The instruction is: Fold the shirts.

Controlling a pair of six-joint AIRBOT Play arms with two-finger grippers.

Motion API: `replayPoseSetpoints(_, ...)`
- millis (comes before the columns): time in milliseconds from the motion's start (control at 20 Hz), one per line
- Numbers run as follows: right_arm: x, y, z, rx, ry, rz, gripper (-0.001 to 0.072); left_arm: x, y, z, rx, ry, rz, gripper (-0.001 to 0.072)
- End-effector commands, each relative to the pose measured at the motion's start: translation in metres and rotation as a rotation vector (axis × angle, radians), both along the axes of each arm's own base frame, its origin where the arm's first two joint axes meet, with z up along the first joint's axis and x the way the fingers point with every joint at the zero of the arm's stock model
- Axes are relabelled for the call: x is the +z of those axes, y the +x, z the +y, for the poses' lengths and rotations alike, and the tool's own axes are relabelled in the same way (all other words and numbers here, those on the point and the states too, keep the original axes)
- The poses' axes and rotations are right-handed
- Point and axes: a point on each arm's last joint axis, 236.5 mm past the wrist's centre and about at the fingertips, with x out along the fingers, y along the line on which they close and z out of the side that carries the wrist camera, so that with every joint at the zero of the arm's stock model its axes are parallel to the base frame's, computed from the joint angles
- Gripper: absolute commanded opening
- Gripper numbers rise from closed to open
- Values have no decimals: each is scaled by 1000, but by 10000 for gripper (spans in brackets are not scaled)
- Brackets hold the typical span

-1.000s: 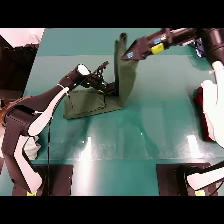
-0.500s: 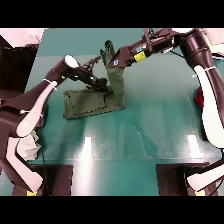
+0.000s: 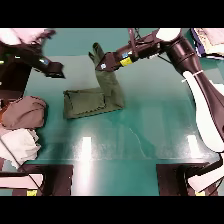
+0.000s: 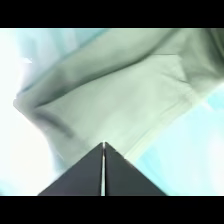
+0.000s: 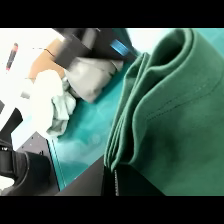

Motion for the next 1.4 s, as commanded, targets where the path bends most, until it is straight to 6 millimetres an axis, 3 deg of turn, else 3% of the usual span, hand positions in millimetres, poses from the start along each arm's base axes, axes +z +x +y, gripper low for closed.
replayPoseSetpoints(0,-3,-11,29,37,17,-31,12,41,-15,50,95,51,-77,25)
replayPoseSetpoints(150,-28,-19,65,81,13,-12,14,51,-26,60,114,55,-82,25)
replayPoseSetpoints(350,-84,-6,118,13,30,-32,20,50,-32,57,103,47,-58,25)
replayPoseSetpoints(400,-94,-9,136,16,43,-54,124,50,-32,57,106,44,-57,25)
replayPoseSetpoints(450,-101,-20,154,44,60,-59,389,50,-32,56,112,41,-54,25)
replayPoseSetpoints(500,-104,-30,169,63,75,-55,507,50,-32,56,114,40,-53,25)
replayPoseSetpoints(600,-101,-42,179,88,83,-64,523,50,-32,57,118,39,-50,25)
replayPoseSetpoints(650,-100,-39,169,86,59,-72,521,50,-32,56,118,39,-49,25)
replayPoseSetpoints(750,-111,-35,130,78,-29,-41,513,49,-34,56,114,40,-40,25)
replayPoseSetpoints(900,-149,-24,37,52,-215,62,513,49,-35,56,113,40,-40,25)
replayPoseSetpoints(1050,-177,2,-55,-131,-268,206,512,49,-33,56,115,39,-44,25)
replayPoseSetpoints(1150,-191,17,-104,-241,-267,285,515,49,-32,55,115,34,-49,25)
replayPoseSetpoints(1200,-197,22,-122,-282,-252,330,548,50,-32,54,114,29,-50,25)
replayPoseSetpoints(1250,-203,25,-133,-315,-229,374,665,51,-31,52,110,21,-52,25)
replayPoseSetpoints(1350,-217,32,-143,-356,-191,449,683,53,-30,48,107,3,-62,25)
